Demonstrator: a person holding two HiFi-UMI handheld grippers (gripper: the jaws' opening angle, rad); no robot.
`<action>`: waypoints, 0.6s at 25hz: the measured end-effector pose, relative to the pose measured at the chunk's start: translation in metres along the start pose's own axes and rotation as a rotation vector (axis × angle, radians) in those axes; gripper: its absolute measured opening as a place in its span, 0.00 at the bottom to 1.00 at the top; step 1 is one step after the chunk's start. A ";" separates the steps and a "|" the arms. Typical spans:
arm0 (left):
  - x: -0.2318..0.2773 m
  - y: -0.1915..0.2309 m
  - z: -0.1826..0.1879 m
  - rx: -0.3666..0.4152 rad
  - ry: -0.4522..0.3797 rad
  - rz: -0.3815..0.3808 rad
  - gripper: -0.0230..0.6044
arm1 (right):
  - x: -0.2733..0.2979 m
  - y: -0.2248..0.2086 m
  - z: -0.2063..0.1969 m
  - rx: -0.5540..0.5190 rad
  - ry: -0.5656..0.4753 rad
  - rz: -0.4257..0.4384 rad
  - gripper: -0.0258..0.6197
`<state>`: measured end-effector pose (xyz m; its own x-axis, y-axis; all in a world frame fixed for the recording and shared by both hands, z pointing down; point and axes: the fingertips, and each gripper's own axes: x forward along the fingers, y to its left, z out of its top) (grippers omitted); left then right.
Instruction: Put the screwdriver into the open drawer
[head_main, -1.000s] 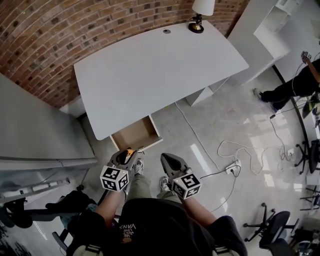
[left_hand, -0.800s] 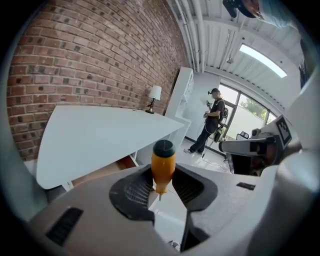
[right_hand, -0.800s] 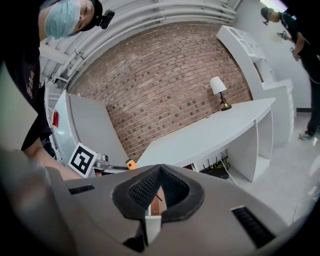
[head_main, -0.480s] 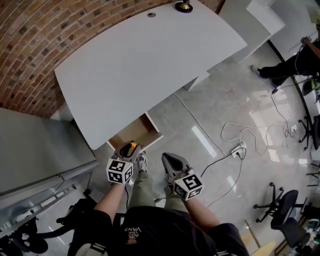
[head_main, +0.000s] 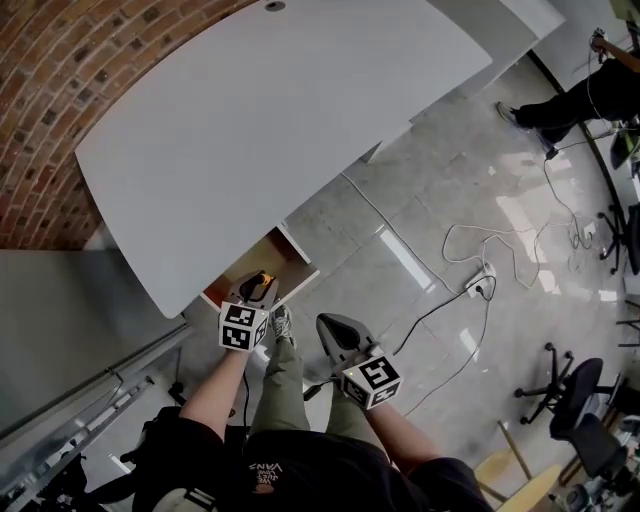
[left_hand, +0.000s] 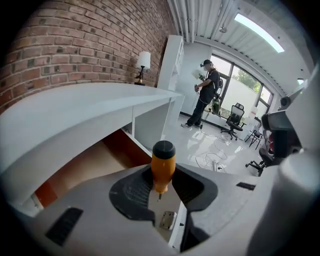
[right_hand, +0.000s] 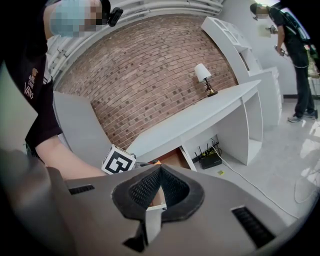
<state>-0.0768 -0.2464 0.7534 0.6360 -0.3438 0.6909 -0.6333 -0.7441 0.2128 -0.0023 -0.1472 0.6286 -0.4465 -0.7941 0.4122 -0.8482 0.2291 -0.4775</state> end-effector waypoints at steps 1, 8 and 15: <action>0.006 0.003 -0.003 0.008 0.013 -0.001 0.23 | 0.001 -0.003 -0.003 0.006 0.000 -0.003 0.03; 0.047 0.017 -0.023 0.042 0.110 -0.016 0.23 | 0.007 -0.020 -0.021 0.032 0.022 -0.015 0.03; 0.079 0.027 -0.042 0.086 0.204 -0.012 0.23 | 0.013 -0.036 -0.028 0.036 0.020 -0.021 0.03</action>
<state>-0.0619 -0.2696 0.8431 0.5354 -0.2180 0.8160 -0.5805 -0.7967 0.1680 0.0144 -0.1500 0.6727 -0.4349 -0.7872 0.4373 -0.8466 0.1920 -0.4963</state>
